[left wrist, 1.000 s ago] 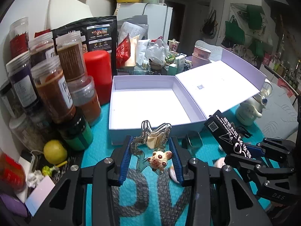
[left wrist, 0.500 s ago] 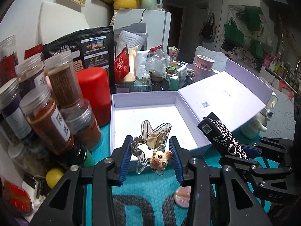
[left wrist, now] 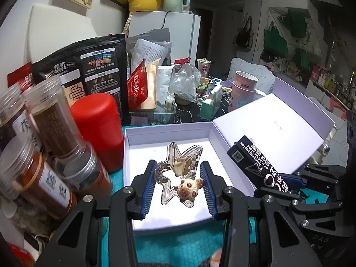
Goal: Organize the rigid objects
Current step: 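Carry the star clip and PUCO box into the white box with both grippers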
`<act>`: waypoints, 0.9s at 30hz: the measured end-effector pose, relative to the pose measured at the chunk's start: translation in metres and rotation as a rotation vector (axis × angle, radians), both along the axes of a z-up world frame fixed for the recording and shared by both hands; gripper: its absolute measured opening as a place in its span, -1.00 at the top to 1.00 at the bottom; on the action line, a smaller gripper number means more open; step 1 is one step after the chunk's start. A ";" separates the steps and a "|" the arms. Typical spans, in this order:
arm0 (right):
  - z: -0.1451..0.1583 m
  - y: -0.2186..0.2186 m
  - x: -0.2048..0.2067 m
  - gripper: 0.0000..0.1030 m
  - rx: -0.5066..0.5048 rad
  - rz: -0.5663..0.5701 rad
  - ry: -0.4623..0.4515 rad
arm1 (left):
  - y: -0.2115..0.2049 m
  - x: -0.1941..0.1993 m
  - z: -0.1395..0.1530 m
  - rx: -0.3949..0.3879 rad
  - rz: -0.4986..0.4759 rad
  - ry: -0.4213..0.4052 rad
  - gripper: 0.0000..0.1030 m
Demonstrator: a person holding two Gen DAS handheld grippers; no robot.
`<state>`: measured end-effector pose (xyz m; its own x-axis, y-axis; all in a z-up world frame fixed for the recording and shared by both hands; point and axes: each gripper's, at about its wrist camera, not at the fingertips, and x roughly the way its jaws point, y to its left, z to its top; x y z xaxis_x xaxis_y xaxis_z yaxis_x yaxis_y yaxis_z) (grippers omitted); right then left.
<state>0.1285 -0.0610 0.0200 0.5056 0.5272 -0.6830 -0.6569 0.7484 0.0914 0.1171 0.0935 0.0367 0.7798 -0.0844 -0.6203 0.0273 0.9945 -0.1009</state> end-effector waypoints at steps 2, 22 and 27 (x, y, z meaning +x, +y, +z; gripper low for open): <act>0.000 0.001 0.008 0.51 -0.002 -0.004 0.002 | 0.001 0.008 -0.001 0.002 -0.004 -0.001 0.24; -0.020 0.011 0.078 0.51 -0.025 -0.071 0.069 | -0.009 0.070 -0.019 0.069 -0.079 0.047 0.24; -0.029 0.014 0.088 0.51 -0.046 -0.072 0.086 | -0.012 0.084 -0.035 0.115 -0.065 0.104 0.24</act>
